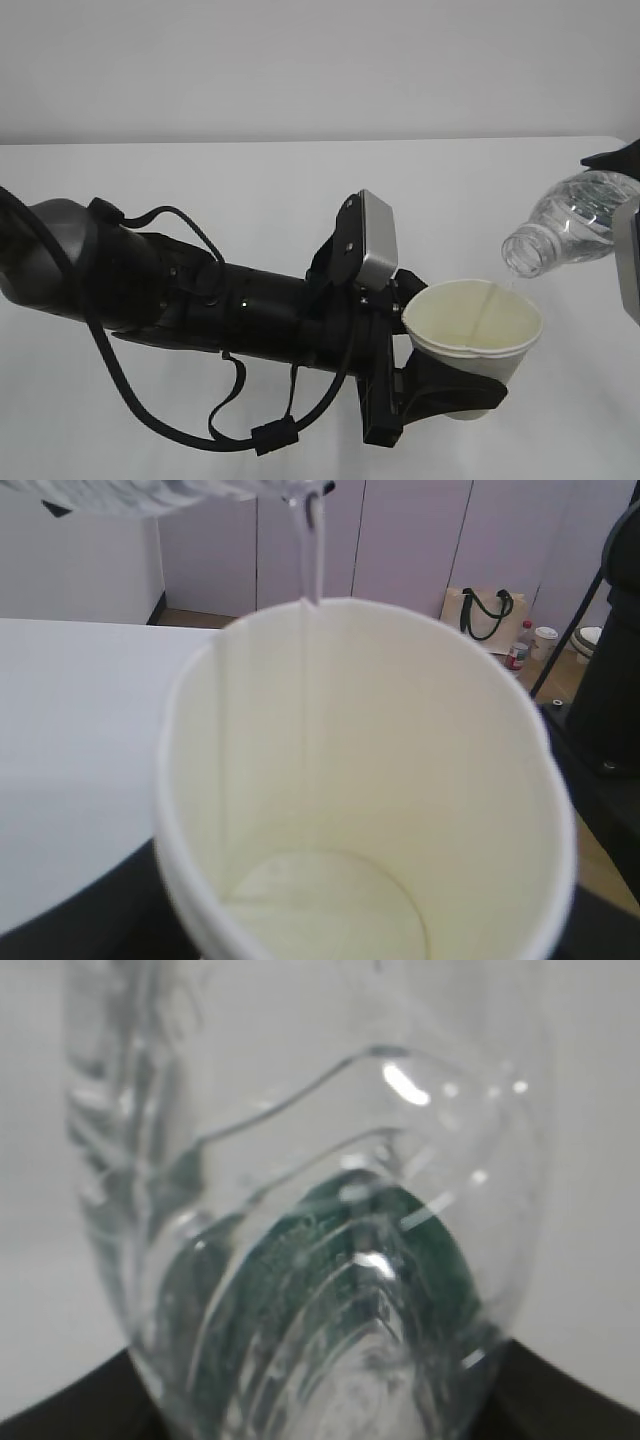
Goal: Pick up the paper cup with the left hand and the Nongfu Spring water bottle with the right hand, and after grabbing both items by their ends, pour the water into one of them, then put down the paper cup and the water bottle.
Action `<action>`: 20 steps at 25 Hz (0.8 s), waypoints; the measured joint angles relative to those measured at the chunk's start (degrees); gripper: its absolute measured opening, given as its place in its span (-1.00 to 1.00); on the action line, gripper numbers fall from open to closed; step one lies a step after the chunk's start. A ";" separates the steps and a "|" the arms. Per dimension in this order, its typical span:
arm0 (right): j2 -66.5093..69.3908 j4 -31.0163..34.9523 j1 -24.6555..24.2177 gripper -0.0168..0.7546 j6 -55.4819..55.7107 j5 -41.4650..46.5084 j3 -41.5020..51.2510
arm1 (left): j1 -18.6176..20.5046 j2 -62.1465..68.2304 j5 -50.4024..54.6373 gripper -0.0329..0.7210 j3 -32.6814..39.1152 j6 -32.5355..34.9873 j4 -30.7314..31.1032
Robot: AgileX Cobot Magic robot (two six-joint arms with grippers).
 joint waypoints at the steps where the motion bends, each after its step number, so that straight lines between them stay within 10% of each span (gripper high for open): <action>1: 0.00 0.00 0.00 0.12 0.00 0.00 0.00 | 0.00 0.00 0.00 0.35 0.00 0.00 0.00; 20: 0.00 0.00 0.00 0.12 0.00 0.00 0.00 | 0.00 0.00 0.00 0.35 0.00 0.00 0.00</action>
